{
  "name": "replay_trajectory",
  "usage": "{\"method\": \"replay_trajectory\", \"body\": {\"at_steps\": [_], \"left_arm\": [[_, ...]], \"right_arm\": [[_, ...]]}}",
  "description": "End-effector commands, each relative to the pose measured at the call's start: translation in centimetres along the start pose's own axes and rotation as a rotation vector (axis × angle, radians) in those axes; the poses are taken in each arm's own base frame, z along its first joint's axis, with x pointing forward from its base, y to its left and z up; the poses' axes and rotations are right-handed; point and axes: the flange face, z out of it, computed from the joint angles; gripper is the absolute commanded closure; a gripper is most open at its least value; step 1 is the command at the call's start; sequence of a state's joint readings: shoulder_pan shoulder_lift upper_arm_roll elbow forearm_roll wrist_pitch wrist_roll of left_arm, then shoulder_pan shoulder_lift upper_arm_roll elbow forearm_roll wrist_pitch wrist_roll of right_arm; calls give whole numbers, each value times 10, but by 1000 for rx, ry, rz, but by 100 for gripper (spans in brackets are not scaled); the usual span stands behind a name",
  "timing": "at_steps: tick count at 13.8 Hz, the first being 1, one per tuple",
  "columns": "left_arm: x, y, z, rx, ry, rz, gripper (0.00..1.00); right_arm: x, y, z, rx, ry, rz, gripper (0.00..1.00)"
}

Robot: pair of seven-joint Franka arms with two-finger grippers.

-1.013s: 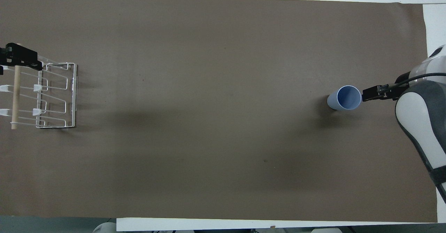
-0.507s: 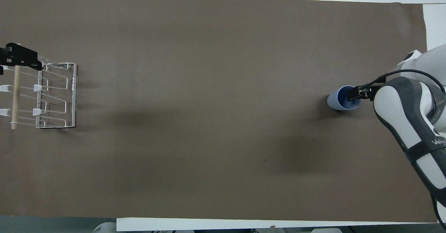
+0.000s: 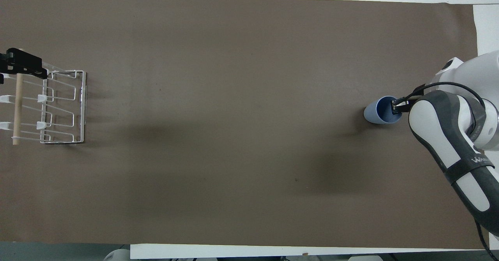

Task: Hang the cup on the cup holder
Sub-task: 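Lift the blue cup and carry it toward the left gripper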

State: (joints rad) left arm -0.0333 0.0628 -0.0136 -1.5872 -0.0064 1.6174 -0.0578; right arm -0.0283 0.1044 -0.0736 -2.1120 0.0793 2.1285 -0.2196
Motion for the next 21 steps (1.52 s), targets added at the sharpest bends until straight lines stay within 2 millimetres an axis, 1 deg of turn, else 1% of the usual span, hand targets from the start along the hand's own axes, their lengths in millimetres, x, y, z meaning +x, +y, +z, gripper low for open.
{"method": "replay_trajectory", "body": {"at_steps": [1, 2, 3, 4, 5, 6, 7, 8, 9, 10, 11, 12, 13, 14, 15, 16, 17, 18, 19, 20, 21], "left_arm": [[-6, -1, -1, -6, 15, -8, 0], [-6, -1, -1, -6, 15, -8, 0], [-6, -1, -1, -6, 15, -8, 0], [-6, -1, -1, -6, 15, -8, 0], [-6, -1, -1, -6, 15, -8, 0], [-6, -1, -1, -6, 14, -8, 0], [-6, 0, -1, -6, 12, -8, 0], [-8, 1, -4, -6, 18, -9, 0], [-10, -1, -8, -7, 24, -15, 0], [-11, -2, -11, -7, 31, -20, 0], [-11, -2, -16, -7, 46, -26, 0], [-10, -2, -19, -7, 61, -55, 0], [-10, -1, -22, -14, 62, -111, 0], [-12, 9, -20, -16, 52, -180, 0], [-15, 20, -16, -19, 38, -257, 0], [-25, 46, -12, -42, 14, -331, 0], [-31, 61, -9, -82, -14, -431, 0], [-36, 76, -11, -123, -45, -531, 0], [-40, 91, -11, -161, -82, -605, 0], [-43, 103, -12, -191, -115, -707, 0], [-50, 120, -11, -215, -149, -815, 0]], "right_arm": [[9, 3, -14, 11, -3, -78, 100], [11, 1, -32, 30, -38, -92, 100], [14, -8, -56, 52, -67, -108, 100], [15, -23, -76, 77, -84, -127, 100], [17, -46, -95, 163, -90, -137, 100], [16, -54, -104, 280, -100, -114, 100], [15, -67, -105, 431, -99, -85, 100], [13, -83, -106, 564, -105, -55, 100], [13, -99, -108, 657, -122, 15, 100], [14, -120, -115, 722, -146, 94, 100], [16, -158, -118, 794, -185, 153, 100], [20, -187, -121, 844, -192, 231, 100], [22, -220, -115, 888, -195, 322, 100], [21, -247, -112, 968, -203, 420, 100], [16, -279, -106, 1036, -209, 501, 100], [12, -304, -99, 1068, -192, 550, 100], [9, -329, -90, 1107, -189, 609, 100], [7, -351, -76, 1155, -210, 671, 100], [3, -369, -67, 1180, -220, 708, 100], [-3, -384, -63, 1183, -210, 727, 100], [-6, -394, -58, 1177, -196, 744, 100]]}}
